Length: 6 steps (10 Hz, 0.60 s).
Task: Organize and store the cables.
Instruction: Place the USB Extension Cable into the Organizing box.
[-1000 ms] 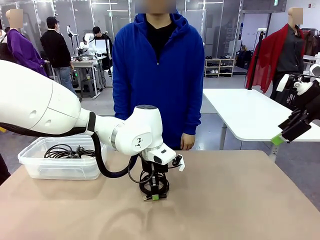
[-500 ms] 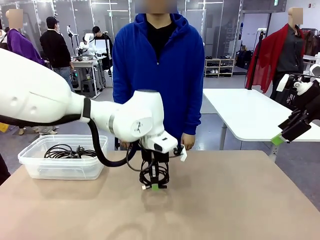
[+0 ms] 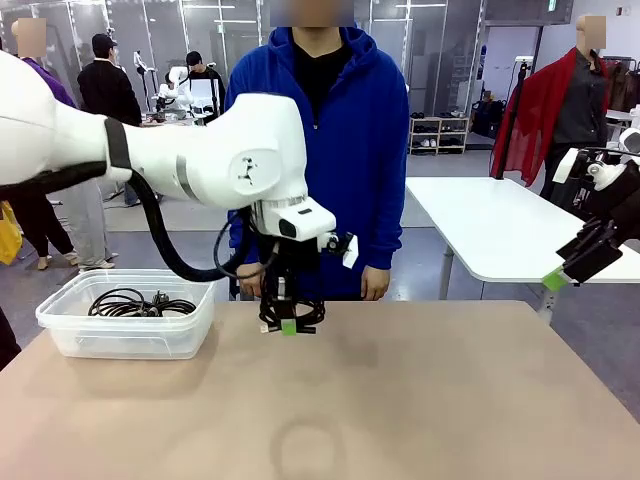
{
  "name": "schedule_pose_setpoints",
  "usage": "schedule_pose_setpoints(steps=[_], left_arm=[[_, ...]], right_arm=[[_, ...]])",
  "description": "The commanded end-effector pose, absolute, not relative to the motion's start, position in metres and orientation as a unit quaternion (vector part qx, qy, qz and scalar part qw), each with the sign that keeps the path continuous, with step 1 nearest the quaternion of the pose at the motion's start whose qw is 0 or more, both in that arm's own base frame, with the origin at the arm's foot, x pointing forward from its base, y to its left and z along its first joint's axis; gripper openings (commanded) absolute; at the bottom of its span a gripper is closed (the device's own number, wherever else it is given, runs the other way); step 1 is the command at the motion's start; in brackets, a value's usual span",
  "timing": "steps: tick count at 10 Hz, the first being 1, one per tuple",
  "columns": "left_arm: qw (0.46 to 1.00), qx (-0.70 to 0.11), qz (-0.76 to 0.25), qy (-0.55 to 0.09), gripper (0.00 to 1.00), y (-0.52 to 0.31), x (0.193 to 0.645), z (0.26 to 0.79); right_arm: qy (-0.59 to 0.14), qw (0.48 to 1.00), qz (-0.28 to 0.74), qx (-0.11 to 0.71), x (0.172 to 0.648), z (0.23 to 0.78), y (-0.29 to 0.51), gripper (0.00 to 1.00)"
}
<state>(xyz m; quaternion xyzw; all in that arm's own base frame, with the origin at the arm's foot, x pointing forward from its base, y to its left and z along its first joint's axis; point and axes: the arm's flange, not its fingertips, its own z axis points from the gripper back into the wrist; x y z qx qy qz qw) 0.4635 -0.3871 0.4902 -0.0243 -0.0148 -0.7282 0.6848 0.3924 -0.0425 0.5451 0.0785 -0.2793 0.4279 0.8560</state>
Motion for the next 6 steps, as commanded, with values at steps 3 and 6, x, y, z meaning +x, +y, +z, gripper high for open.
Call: schedule_pose_setpoints(steps=[3, 6], left_arm=[[0.685, -0.024, -0.728, -0.015, 0.06, -0.387, 0.464, 0.490], [0.685, -0.024, -0.728, -0.015, 0.06, -0.387, 0.464, 0.490]], right_arm=[[-0.283, 0.857, 0.423, 0.083, 0.394, 0.545, -0.042, 1.00], [-0.283, 0.857, 0.423, 0.083, 0.394, 0.545, -0.042, 1.00]])
